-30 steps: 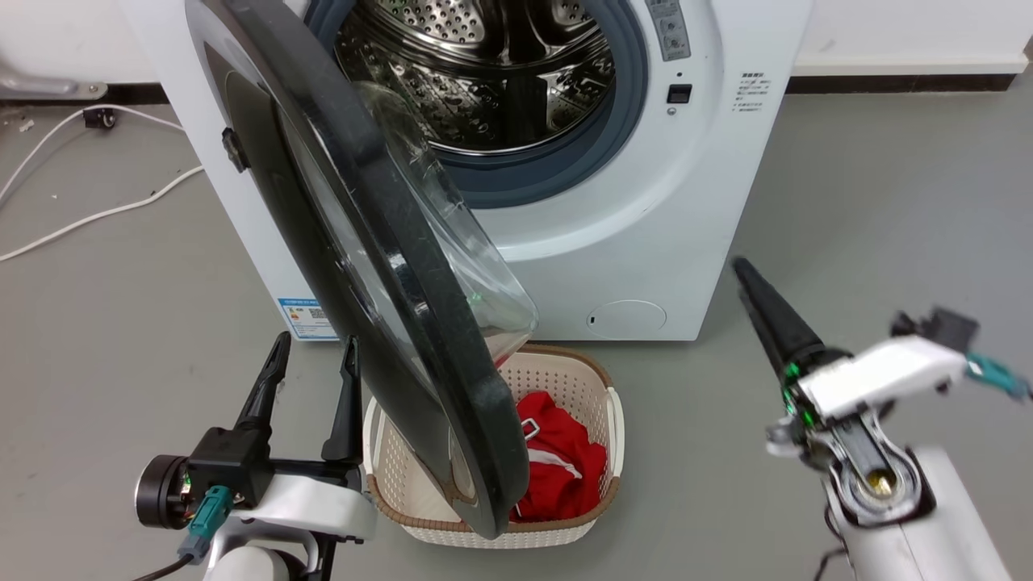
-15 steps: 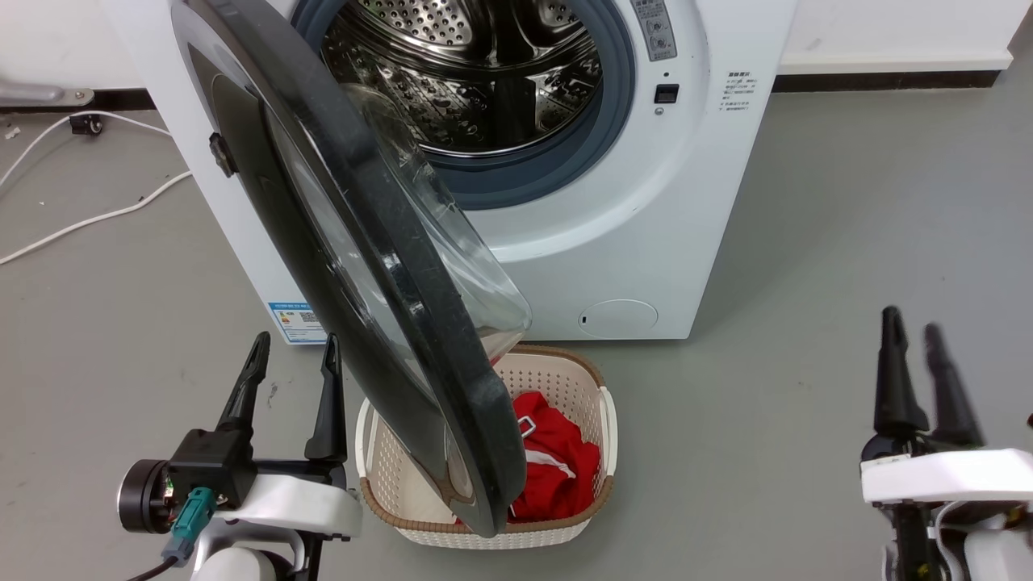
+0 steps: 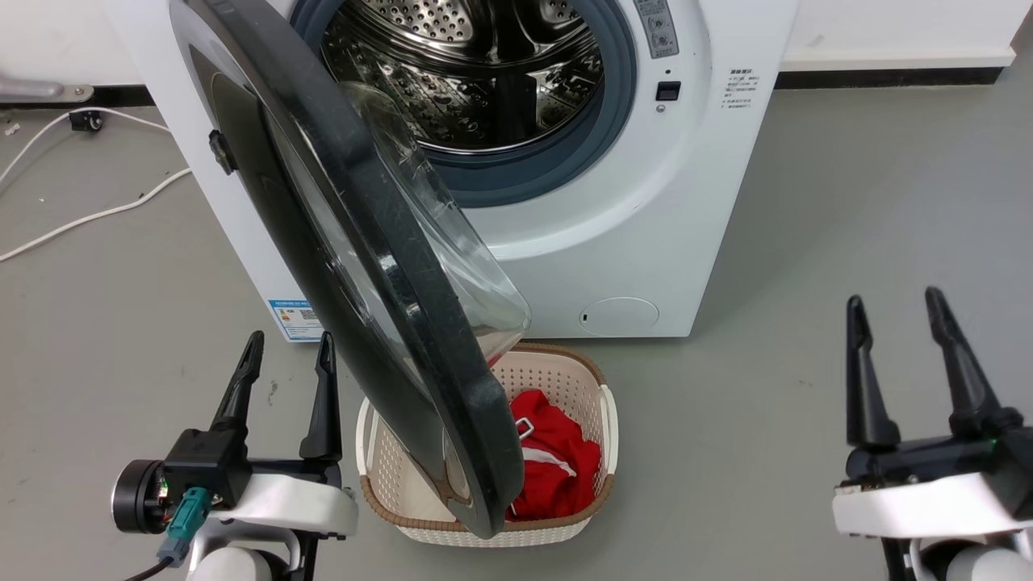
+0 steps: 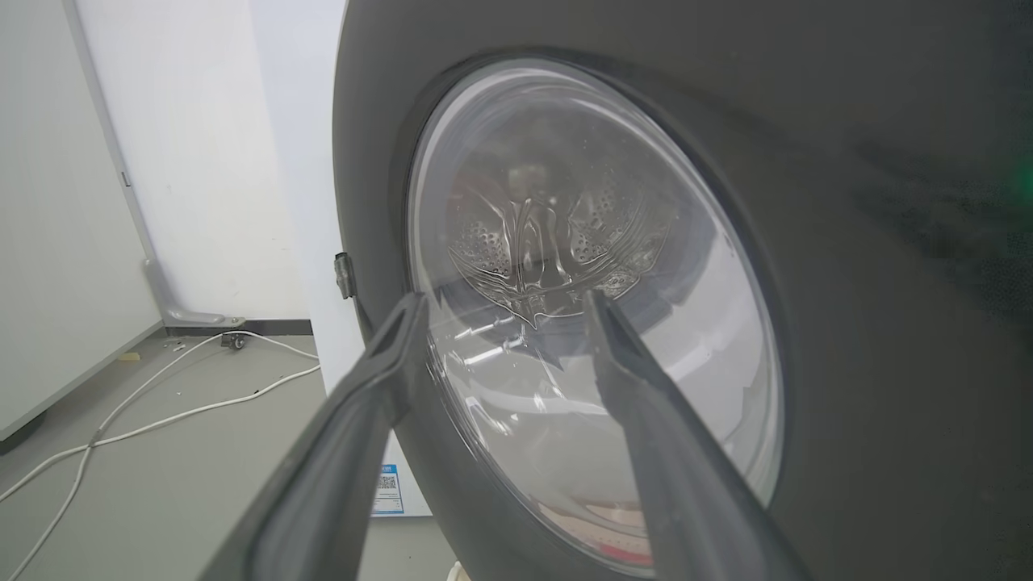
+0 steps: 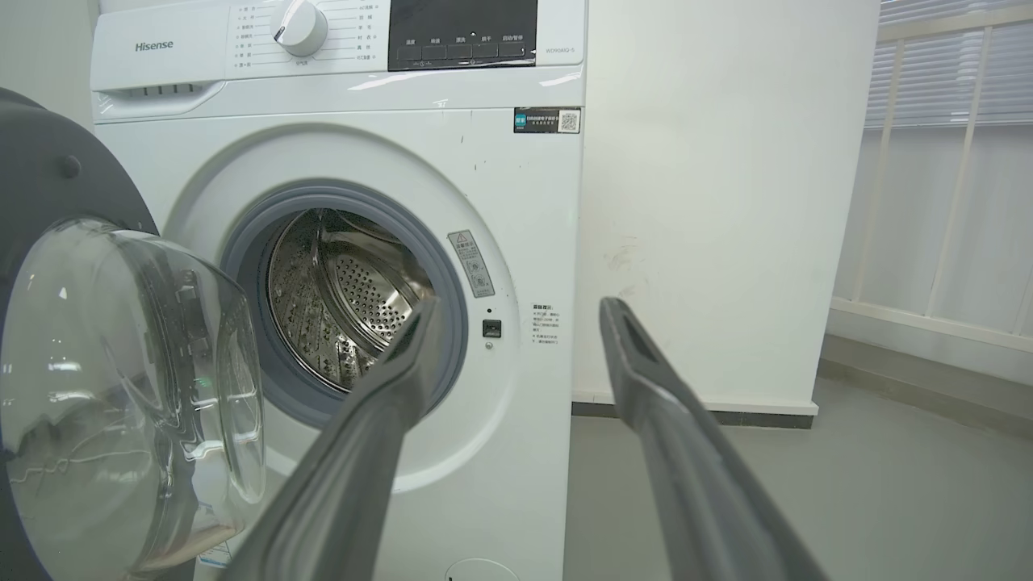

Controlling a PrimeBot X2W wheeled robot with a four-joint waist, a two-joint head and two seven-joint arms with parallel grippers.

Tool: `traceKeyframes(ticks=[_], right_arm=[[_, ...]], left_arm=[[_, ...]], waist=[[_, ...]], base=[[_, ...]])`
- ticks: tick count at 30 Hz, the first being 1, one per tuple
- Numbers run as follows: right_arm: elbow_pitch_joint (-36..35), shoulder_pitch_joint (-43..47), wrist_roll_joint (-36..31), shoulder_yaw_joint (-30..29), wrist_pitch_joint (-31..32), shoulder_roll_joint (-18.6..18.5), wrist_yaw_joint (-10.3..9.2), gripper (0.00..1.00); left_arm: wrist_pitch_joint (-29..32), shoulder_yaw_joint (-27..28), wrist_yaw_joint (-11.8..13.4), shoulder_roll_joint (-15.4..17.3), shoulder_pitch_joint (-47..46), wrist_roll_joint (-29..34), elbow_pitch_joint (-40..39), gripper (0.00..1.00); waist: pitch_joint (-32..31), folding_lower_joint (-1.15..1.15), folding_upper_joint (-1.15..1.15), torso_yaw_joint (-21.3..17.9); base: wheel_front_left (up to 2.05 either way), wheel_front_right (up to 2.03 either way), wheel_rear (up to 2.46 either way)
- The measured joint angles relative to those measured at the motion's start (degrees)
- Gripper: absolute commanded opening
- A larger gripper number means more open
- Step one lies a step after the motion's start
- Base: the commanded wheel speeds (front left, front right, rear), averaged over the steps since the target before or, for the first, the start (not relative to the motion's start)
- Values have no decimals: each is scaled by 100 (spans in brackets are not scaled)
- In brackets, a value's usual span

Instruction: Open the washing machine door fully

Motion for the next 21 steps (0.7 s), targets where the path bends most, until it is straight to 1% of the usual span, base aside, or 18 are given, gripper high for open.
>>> traceKeyframes(ticks=[3, 6, 10, 21], right_arm=[[52, 127, -124, 70, 44, 1, 0, 100], [331, 226, 48, 63, 68, 2, 0, 100], [627, 240, 88, 78, 33, 3, 0, 100], [828, 192, 92, 111, -33, 4, 0, 100]], left_arm=[[0, 5, -1, -1, 0, 12, -1, 100], [0, 4, -2, 0, 0, 13, -3, 100], [0, -1, -9, -1, -1, 13, -5, 100], [0, -1, -10, -1, 0, 13, -10, 100]], waist=[[0, 0, 0, 1], [-3, 0, 0, -2], [-11, 0, 0, -5], [0, 0, 0, -30]], base=[[0, 0, 0], [0, 0, 0], [0, 0, 0], [0, 0, 0]])
